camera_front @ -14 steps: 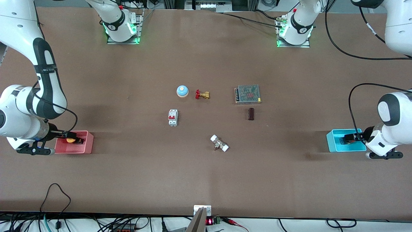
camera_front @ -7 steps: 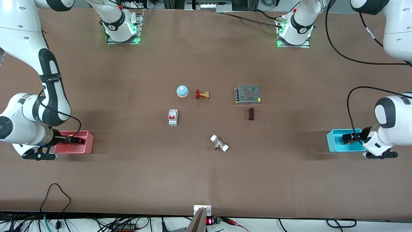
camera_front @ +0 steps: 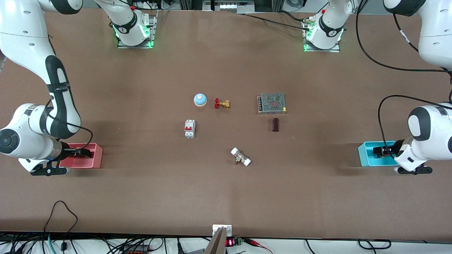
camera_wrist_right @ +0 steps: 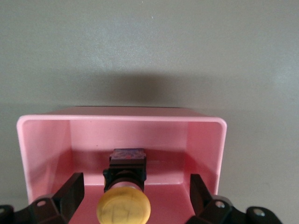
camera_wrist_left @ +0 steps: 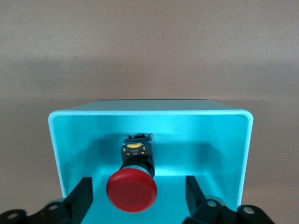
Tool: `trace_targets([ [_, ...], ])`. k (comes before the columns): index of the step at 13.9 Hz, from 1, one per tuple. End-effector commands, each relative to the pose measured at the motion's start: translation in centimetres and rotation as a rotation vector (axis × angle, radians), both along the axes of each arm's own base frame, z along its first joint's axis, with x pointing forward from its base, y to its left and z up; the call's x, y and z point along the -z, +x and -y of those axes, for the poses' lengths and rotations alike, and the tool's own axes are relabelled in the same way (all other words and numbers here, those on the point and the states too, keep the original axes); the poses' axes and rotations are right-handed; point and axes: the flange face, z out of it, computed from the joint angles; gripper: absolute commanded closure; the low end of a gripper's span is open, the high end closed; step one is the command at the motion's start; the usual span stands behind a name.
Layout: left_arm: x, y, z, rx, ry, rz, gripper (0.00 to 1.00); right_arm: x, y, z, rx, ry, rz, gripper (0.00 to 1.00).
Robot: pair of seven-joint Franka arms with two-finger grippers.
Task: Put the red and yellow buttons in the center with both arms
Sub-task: 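Grasp the yellow button with the right gripper while the left grasps the red button, then lift the yellow button toward the breaker while the left gripper carries the red button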
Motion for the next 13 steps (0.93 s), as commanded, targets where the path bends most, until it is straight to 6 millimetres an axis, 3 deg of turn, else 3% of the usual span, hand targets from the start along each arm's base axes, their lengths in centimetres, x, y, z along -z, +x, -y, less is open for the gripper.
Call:
trace_targets([
  [1, -1.0, -0.1, 0.0, 0.01, 0.011, -0.011, 0.61, 0.3, 0.2, 0.2, -0.018, 0.003, -0.004, 0.0],
  [3, -2.5, 0.2, 0.1, 0.011, 0.017, 0.01, 0.76, 0.5, 0.1, 0.2, -0.015, 0.007, -0.011, 0.04],
  [5, -4.0, 0.5, 0.2, 0.013, 0.022, 0.032, 0.8, 0.6, 0.0, 0.2, -0.012, 0.011, -0.015, 0.17],
  [8, -8.6, 0.9, 1.6, 0.033, 0.031, 0.081, 0.81, 0.8, -0.1, 0.1, 0.005, 0.031, -0.018, 0.4],
  [10, -11.6, 0.6, 3.8, 0.019, 0.017, 0.066, 0.81, 1.1, -0.3, 0.1, 0.021, 0.052, -0.031, 0.46],
  [11, -12.2, 0.5, 5.9, 0.001, 0.005, 0.045, 0.81, 1.1, -0.3, 0.0, 0.02, 0.052, -0.031, 0.48],
  [13, -12.4, 0.5, 10.2, -0.053, -0.016, 0.011, 0.81, 1.1, -0.3, 0.0, 0.02, 0.052, -0.031, 0.66],
])
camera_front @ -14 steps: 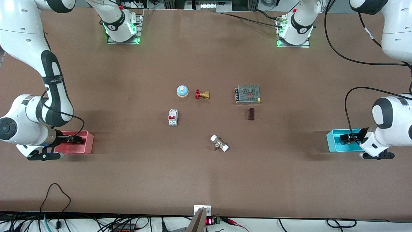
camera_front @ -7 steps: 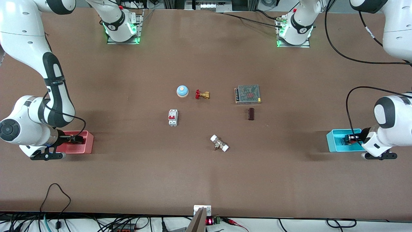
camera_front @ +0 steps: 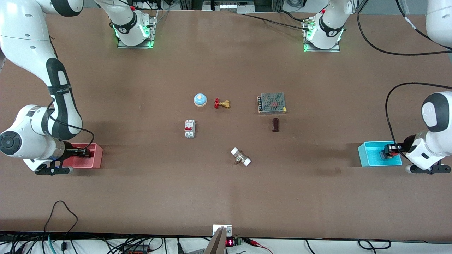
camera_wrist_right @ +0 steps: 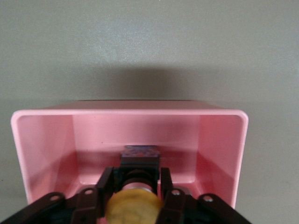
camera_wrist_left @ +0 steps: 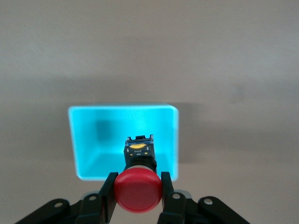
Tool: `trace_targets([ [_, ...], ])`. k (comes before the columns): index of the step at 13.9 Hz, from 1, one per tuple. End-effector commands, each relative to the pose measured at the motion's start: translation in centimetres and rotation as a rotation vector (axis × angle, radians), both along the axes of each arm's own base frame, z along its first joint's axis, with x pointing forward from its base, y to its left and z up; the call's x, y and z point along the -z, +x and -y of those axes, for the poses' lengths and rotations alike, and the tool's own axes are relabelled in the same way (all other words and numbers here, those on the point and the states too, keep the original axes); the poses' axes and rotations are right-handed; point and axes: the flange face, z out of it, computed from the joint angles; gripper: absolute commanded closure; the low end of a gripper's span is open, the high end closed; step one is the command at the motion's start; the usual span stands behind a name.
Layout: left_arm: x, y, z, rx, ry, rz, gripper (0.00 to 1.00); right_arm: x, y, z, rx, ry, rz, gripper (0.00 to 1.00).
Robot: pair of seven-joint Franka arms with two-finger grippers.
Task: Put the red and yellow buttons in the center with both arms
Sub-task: 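Lift the yellow button toward the breaker while the left gripper carries the red button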
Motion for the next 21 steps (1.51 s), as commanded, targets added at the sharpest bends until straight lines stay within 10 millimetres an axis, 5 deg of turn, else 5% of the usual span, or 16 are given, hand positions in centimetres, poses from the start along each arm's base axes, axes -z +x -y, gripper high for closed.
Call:
trace_targets([
  [1, -0.5, -0.5, 5.1, -0.058, -0.022, -0.046, 0.81, -0.1, 0.0, 0.2, -0.005, 0.02, -0.006, 0.75],
  [7, 3.6, -1.0, 17.2, -0.13, -0.094, -0.129, 0.77, -3.2, 0.1, 0.2, -0.043, 0.022, -0.019, 0.82],
  [11, 7.1, -1.3, 22.3, -0.169, -0.094, -0.147, 0.77, -10.8, -0.4, -1.7, -0.06, 0.029, -0.009, 0.82],
  [14, 9.2, -1.6, 23.7, -0.157, -0.098, -0.164, 0.77, -14.8, -0.9, -7.5, -0.055, 0.024, -0.021, 0.82],
  [18, 10.7, -1.7, 24.7, -0.148, -0.103, -0.168, 0.71, -14.2, -2.8, -16.9, 0.009, 0.021, -0.127, 0.83],
  [21, 10.9, -1.5, 24.9, -0.148, -0.111, -0.15, 0.6, -11.6, -4.1, -22.5, 0.087, 0.074, -0.148, 0.83],
])
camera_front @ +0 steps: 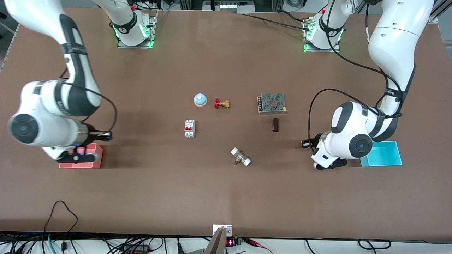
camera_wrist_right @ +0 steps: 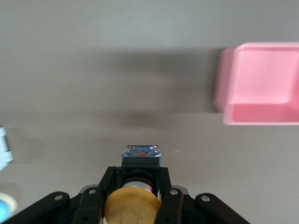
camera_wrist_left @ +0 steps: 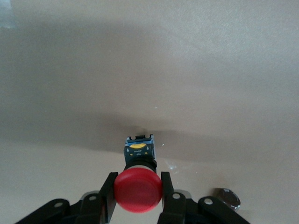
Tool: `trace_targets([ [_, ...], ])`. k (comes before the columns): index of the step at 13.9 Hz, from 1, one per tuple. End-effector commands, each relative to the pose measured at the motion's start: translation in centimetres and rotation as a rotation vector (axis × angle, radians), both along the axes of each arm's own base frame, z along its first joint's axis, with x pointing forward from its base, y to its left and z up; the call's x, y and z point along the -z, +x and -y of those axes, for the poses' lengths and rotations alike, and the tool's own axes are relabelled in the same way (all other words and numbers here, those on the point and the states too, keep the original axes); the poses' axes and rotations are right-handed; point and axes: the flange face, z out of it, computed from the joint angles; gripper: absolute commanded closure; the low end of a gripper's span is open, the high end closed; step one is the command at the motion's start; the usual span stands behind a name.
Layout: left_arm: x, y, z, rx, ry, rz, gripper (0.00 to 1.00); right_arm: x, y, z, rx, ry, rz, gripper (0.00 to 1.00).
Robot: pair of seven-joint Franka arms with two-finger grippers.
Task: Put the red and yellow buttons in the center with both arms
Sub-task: 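Lift the yellow button toward the breaker while the left gripper carries the red button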
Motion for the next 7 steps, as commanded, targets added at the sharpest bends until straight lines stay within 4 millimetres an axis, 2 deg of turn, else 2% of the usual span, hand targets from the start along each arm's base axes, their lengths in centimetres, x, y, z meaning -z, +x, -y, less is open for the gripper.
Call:
trace_targets([
  [1, 0.1, 0.3, 0.4, -0.011, -0.012, 0.009, 0.57, 2.0, -1.2, -3.3, 0.052, 0.025, -0.01, 0.83],
  [2, 0.1, 0.3, 0.3, -0.013, -0.012, 0.009, 0.54, 2.5, -1.5, -4.6, 0.041, 0.026, -0.001, 0.83],
  [7, -0.1, 0.4, 0.1, -0.015, -0.009, 0.012, 0.46, 8.1, -4.1, -10.3, 0.09, 0.005, 0.081, 0.82],
])
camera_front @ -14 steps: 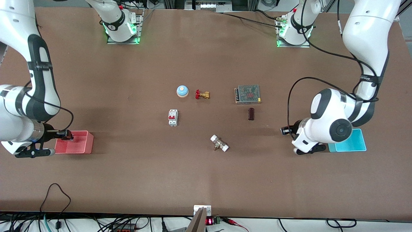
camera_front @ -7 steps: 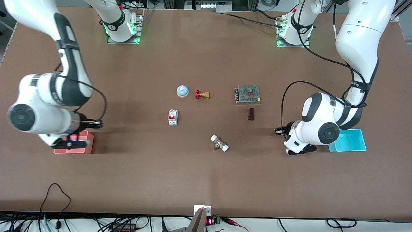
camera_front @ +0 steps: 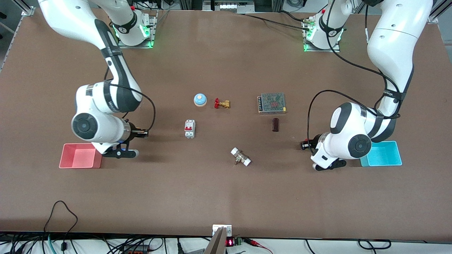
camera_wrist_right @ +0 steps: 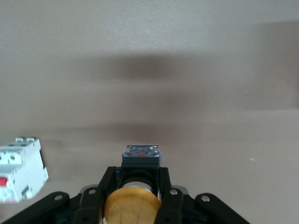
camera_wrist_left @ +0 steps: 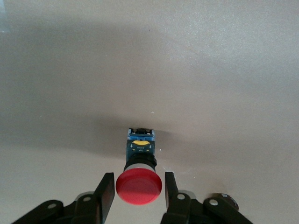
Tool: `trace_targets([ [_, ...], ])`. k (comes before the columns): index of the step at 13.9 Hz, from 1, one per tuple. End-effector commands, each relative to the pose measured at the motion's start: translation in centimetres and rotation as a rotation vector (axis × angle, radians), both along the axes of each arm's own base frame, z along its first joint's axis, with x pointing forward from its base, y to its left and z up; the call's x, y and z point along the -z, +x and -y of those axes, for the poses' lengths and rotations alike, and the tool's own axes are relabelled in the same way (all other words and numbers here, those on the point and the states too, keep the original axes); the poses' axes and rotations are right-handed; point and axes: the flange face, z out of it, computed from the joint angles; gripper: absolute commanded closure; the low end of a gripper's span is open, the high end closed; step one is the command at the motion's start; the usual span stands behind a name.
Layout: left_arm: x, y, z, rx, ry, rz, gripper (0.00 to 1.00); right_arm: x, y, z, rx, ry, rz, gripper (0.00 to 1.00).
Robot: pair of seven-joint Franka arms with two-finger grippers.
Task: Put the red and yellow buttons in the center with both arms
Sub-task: 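Lift the yellow button toward the breaker while the left gripper carries the red button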
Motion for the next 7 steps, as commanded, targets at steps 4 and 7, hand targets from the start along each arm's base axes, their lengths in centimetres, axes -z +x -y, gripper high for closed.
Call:
trace_targets([
  [4, -2.9, 1.2, -1.1, -0.007, 0.007, 0.051, 0.27, 5.0, -3.2, -4.4, 0.07, -0.018, 0.041, 0.82],
  [7, -6.7, 1.9, -2.2, -0.021, 0.013, 0.111, 0.08, 6.4, -3.6, -5.3, 0.058, -0.022, 0.037, 0.81],
])
